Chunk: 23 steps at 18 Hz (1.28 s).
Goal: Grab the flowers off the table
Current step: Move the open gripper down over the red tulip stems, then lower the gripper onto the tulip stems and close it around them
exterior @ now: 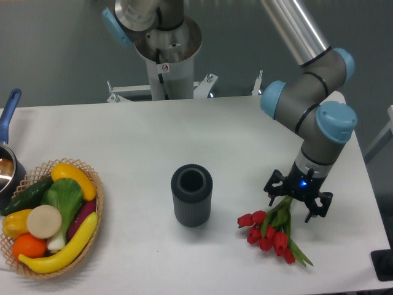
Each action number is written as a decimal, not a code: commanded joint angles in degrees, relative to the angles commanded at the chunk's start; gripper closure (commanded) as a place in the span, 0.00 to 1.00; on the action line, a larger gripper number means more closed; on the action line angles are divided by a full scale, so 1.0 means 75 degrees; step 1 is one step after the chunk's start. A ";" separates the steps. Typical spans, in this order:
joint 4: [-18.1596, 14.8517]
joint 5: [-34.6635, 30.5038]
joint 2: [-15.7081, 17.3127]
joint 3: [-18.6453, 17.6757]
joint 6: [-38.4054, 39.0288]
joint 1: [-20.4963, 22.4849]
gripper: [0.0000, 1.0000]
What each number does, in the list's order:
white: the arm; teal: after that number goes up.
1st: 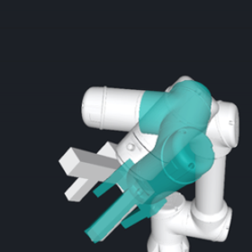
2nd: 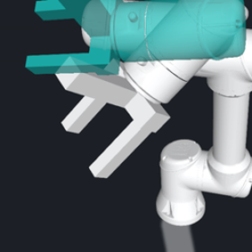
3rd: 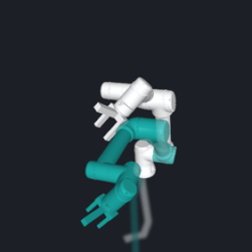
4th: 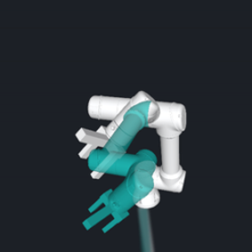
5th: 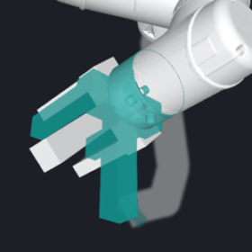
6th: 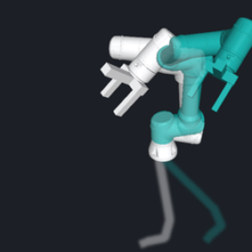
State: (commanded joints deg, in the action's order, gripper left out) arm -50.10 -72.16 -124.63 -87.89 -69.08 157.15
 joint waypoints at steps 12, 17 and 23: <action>0.0058 -0.0105 -0.0270 -0.0023 0.0011 -0.0035 0.00; 0.0070 -0.0129 -0.0328 -0.0023 0.0012 -0.0141 0.00; 0.0176 -0.0538 -0.0352 -0.0023 0.0000 -0.0211 0.23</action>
State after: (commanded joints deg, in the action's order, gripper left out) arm -48.78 -76.20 -127.26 -88.07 -69.08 155.57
